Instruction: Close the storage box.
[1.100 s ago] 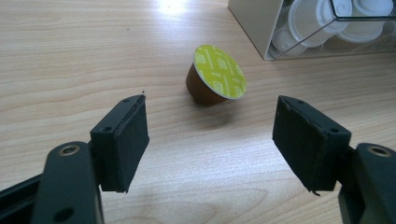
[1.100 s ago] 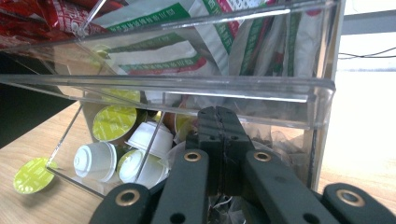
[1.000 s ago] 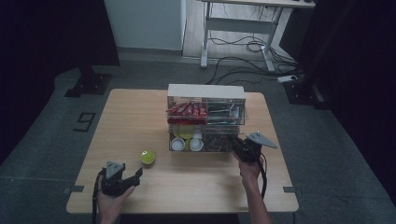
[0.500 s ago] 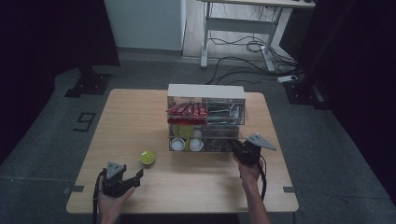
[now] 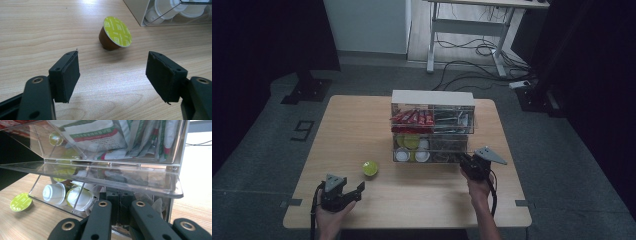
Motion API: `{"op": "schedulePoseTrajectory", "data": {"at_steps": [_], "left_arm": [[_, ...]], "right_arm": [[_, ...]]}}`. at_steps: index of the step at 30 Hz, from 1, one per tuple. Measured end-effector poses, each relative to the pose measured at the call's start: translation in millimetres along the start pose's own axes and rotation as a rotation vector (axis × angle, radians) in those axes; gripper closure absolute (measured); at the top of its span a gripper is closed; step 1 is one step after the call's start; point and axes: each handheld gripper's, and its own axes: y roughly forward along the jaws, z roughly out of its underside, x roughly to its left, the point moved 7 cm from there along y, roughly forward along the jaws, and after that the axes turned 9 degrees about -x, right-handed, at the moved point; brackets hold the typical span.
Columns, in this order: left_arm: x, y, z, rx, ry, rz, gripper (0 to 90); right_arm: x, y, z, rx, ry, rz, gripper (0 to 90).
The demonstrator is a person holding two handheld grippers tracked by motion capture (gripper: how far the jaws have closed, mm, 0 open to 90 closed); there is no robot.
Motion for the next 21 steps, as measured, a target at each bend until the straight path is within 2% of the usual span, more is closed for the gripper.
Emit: {"op": "schedulePoseTrajectory", "data": {"at_steps": [10, 21], "left_arm": [[0.8, -1.3, -0.2, -0.003, -0.004, 0.002, 27.3], [1.0, -0.7, 0.8, 0.001, -0.012, 0.007, 27.3]], "right_arm": [[6.1, -10.1, 0.6, -0.001, -0.014, -0.003, 88.1], [6.8, -12.7, 16.6, 0.048, -0.013, -0.001, 88.0]]}}
